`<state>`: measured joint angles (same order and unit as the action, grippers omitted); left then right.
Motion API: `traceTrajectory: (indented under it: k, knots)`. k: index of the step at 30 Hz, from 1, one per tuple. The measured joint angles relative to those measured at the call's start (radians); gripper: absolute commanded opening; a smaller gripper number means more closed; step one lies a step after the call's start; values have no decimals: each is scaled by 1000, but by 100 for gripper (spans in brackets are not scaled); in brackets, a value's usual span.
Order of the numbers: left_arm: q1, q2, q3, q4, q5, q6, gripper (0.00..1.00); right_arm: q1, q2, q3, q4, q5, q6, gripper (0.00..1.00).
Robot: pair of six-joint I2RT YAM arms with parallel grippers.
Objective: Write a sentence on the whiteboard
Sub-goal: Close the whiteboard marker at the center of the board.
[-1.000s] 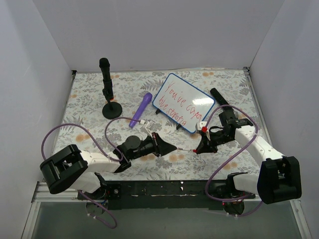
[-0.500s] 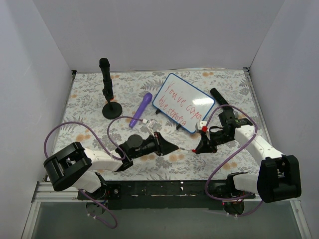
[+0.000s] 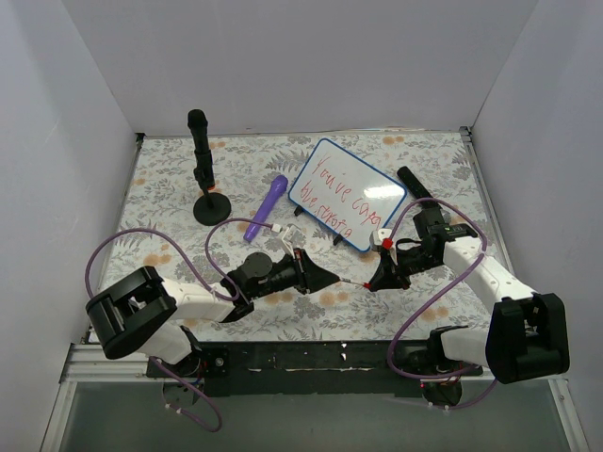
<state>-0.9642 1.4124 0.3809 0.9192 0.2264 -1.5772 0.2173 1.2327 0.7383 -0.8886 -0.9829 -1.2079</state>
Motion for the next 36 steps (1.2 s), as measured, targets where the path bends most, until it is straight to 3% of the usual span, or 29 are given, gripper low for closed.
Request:
traceTrajectory:
  k: [31, 36]
  knots:
    - [14, -64, 4, -90, -6, 55, 0, 0, 0, 0, 3, 3, 10, 1]
    - [14, -87, 5, -142, -18, 79, 0, 1, -7, -14, 97, 124, 121, 1]
